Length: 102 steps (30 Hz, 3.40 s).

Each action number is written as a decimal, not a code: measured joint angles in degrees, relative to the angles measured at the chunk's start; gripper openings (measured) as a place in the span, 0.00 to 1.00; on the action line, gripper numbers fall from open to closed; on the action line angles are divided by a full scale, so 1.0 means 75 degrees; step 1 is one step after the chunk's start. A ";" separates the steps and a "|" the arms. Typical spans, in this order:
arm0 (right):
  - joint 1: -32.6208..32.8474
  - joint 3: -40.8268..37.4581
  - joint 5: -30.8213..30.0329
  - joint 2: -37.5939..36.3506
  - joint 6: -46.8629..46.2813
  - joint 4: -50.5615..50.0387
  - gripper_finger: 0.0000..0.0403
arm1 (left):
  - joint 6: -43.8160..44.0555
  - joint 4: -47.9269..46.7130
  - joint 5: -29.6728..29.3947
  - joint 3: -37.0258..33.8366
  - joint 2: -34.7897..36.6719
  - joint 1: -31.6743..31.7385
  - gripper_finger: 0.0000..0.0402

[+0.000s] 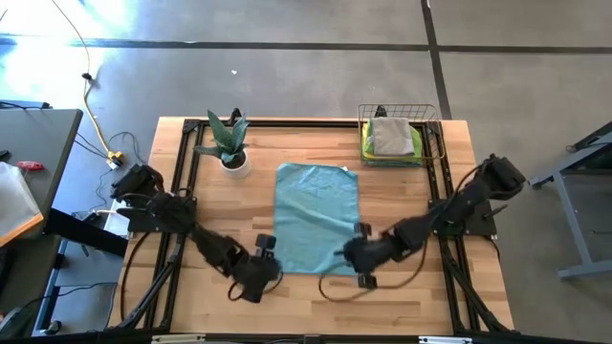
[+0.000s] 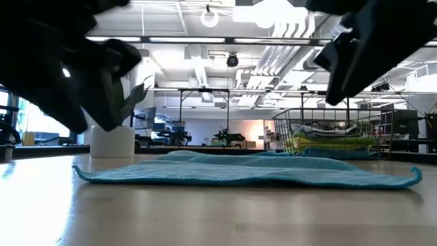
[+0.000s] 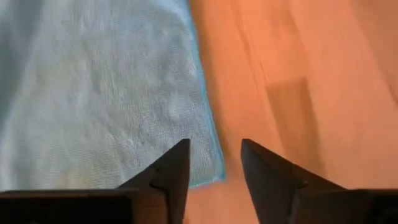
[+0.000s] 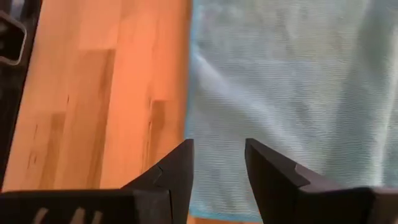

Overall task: Fold microfiber towels
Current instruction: Fold the blue towel

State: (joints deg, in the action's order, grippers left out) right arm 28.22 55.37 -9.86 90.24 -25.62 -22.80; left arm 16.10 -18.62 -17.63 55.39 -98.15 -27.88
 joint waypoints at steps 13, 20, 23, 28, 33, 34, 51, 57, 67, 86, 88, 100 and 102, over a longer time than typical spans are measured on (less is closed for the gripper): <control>0.1371 0.0000 -0.0824 0.1158 -0.0320 0.0580 0.51 | -0.0354 0.0468 -0.2191 0.0007 -0.0630 -0.0933 0.46; 0.2026 0.0000 -0.1240 0.1550 -0.0652 0.0396 0.51 | -0.0493 0.0276 -0.2234 0.0004 -0.0772 -0.1175 0.46; 0.2281 0.0003 -0.1585 0.1731 -0.0489 0.0325 0.51 | -0.0856 0.0493 -0.2237 0.0033 -0.1003 -0.1215 0.46; 0.2396 0.0009 -0.2085 0.1850 -0.0094 0.0139 0.51 | -0.1434 0.0537 -0.2665 0.0036 -0.1457 -0.1248 0.46; 0.2376 0.0014 -0.2378 0.1856 0.0379 -0.0165 0.51 | -0.1464 0.0589 -0.3195 0.0036 -0.1614 -0.1288 0.46; 0.2368 0.0012 -0.2422 0.1856 0.0458 -0.0227 0.51 | -0.1485 0.0571 -0.3246 0.0029 -0.1616 -0.1291 0.46; 0.2198 0.0003 -0.2843 0.1859 0.0823 -0.0392 0.51 | -0.1513 -0.0112 -0.3240 0.0028 -0.1620 -0.1279 0.46; 0.2004 0.0028 -0.2623 0.1979 0.0866 -0.0290 0.50 | -0.1517 -0.0150 -0.3200 0.0025 -0.1629 -0.1281 0.46; 0.1942 0.0023 -0.2687 0.2062 0.0866 -0.0105 0.38 | -0.2180 -0.0200 -0.3296 0.0016 -0.1635 -0.1216 0.46; 0.1921 -0.0009 -0.2825 0.2103 0.0857 0.0049 0.07 | -0.1681 0.0062 -0.2546 -0.0004 -0.1638 -0.1140 0.03; 0.1918 -0.0015 -0.2838 0.2106 0.0818 0.0089 0.02 | -0.1530 0.0086 -0.2624 0.0001 -0.1635 -0.1148 0.01; 0.1758 0.1523 0.0519 0.2077 -0.0342 -0.0041 0.00 | 0.0207 -0.0541 0.0210 0.1374 -0.0923 -0.1230 0.00; 0.1758 0.1918 0.0752 0.2069 -0.0319 -0.0359 0.00 | 0.0218 -0.0667 0.0496 0.1710 -0.0851 -0.1230 0.00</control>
State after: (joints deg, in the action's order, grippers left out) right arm 41.41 69.76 -4.22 105.75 -28.01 -25.50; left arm 17.74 -23.63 -13.91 68.21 -104.53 -37.10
